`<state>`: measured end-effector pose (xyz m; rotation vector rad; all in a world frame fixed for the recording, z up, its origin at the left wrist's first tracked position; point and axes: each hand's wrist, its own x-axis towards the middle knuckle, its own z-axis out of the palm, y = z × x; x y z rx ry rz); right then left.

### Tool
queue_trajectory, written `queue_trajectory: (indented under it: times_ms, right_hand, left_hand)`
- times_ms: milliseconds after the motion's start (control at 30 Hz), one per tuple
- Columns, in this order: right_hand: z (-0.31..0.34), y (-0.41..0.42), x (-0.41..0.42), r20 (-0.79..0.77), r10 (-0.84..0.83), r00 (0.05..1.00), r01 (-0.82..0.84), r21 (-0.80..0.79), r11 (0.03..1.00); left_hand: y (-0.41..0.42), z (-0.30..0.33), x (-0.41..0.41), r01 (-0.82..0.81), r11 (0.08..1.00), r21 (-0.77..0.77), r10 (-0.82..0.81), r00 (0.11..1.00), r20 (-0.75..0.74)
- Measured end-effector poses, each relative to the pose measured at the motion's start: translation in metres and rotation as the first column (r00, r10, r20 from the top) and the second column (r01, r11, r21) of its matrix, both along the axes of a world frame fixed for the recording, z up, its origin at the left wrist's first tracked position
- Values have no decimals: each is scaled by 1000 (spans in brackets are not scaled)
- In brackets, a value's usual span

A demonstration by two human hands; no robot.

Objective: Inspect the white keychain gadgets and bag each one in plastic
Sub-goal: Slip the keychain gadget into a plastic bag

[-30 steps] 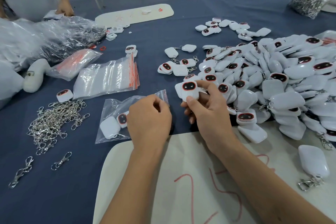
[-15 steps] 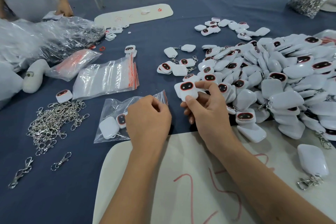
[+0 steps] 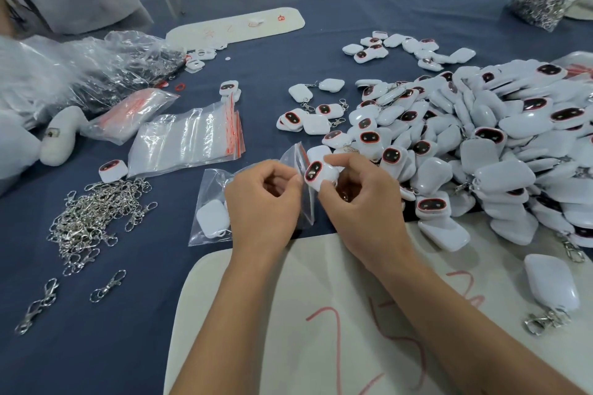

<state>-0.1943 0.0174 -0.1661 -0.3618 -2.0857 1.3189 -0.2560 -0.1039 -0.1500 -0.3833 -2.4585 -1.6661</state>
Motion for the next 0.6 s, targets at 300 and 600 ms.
queue_trajectory:
  times_ms: [300, 600]
  right_hand:
    - [5, -7, 2, -3, 32, 999, -30, 276, 961]
    - [7, 0, 4, -73, 130, 989, -126, 53, 991]
  left_hand:
    - [2, 3, 7, 40, 997, -63, -59, 940, -335]
    - [-1, 1, 5, 125, 992, 12, -111, 914, -391]
